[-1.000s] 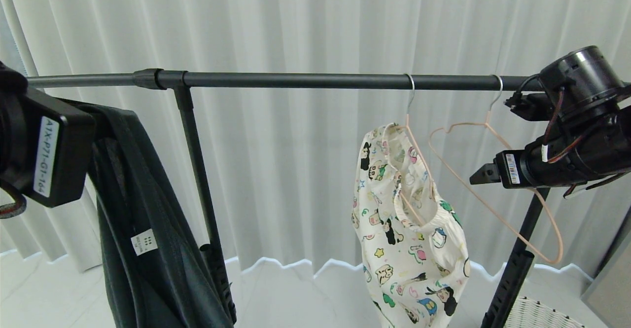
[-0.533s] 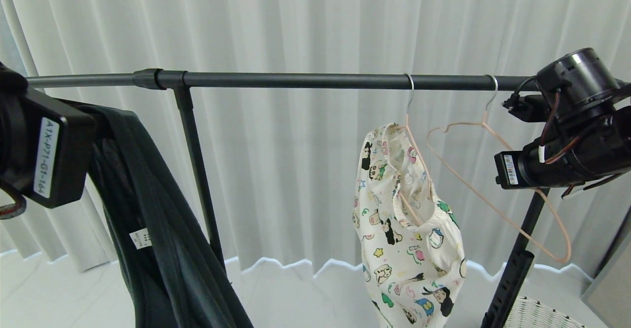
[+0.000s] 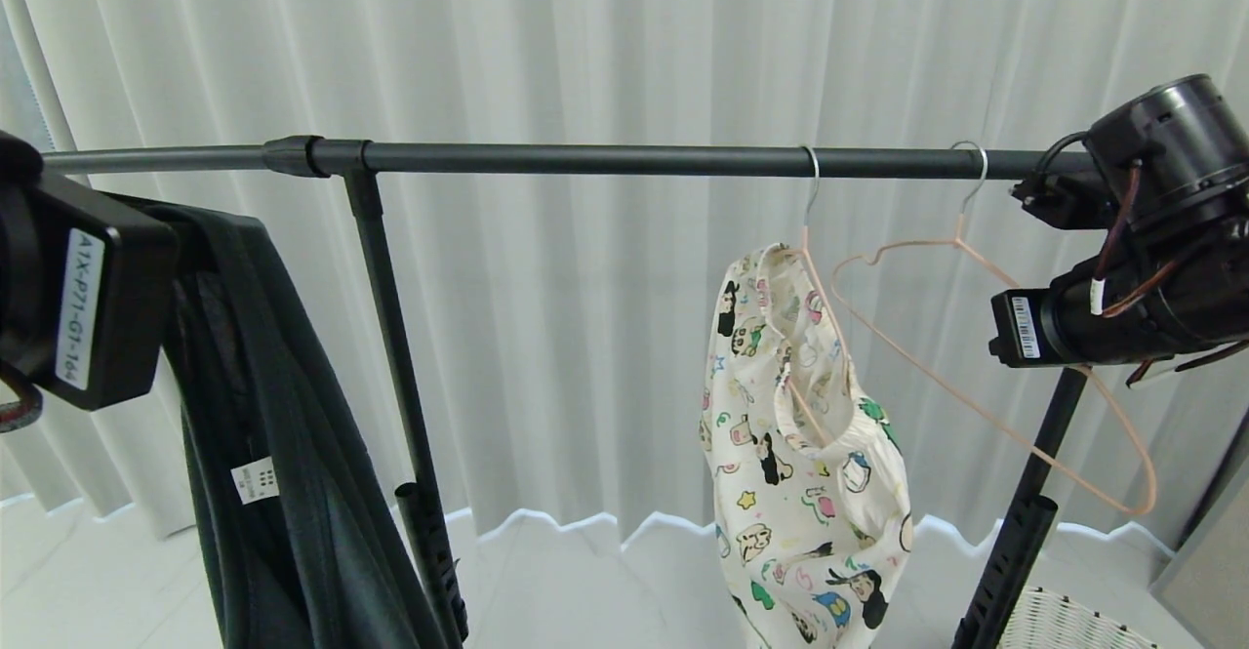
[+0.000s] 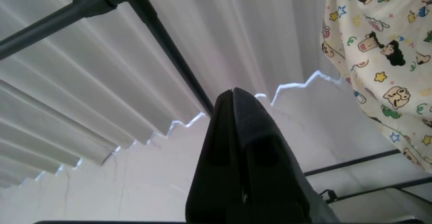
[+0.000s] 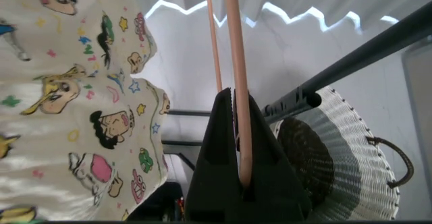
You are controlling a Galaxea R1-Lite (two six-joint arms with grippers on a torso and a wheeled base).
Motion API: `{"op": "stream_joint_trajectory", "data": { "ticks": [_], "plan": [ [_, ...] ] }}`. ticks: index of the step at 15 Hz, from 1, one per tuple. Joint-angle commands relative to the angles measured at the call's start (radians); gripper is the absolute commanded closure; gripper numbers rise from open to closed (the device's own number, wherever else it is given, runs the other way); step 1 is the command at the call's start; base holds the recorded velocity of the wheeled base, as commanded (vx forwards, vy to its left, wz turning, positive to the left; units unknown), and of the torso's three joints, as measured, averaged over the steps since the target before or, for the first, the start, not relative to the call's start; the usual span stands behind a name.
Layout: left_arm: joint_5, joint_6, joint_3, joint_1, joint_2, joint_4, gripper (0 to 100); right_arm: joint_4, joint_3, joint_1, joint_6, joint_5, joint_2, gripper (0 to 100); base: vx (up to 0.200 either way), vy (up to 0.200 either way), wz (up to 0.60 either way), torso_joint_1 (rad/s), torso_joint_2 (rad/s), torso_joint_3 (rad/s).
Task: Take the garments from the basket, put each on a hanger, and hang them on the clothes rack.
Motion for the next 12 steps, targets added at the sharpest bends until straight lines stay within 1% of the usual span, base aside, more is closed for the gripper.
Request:
{"op": "stream_joint_trajectory", "data": {
  "ticks": [1, 5, 9, 12],
  "plan": [
    [0.001, 0.0, -0.001, 0.0, -0.001, 0.0, 100, -0.001, 0.006, 0.005, -0.001, 0.0, -0.046, 100, 0.0, 0.0, 0.0, 0.0, 0.0, 0.0],
    [0.001, 0.0, -0.001, 0.0, -0.003, 0.0, 100, -0.002, 0.004, 0.006, -0.007, -0.003, -0.091, 100, 0.0, 0.0, 0.0, 0.0, 0.0, 0.0],
    [0.029, 0.0, -0.001, 0.0, -0.001, 0.0, 100, 0.004, 0.009, 0.012, -0.009, -0.001, -0.174, 100, 0.0, 0.0, 0.0, 0.0, 0.0, 0.0],
    [0.046, 0.0, -0.001, 0.0, 0.0, 0.0, 100, 0.078, 0.014, 0.046, -0.009, -0.003, -0.241, 100, 0.0, 0.0, 0.0, 0.0, 0.0, 0.0]
  ]
}}
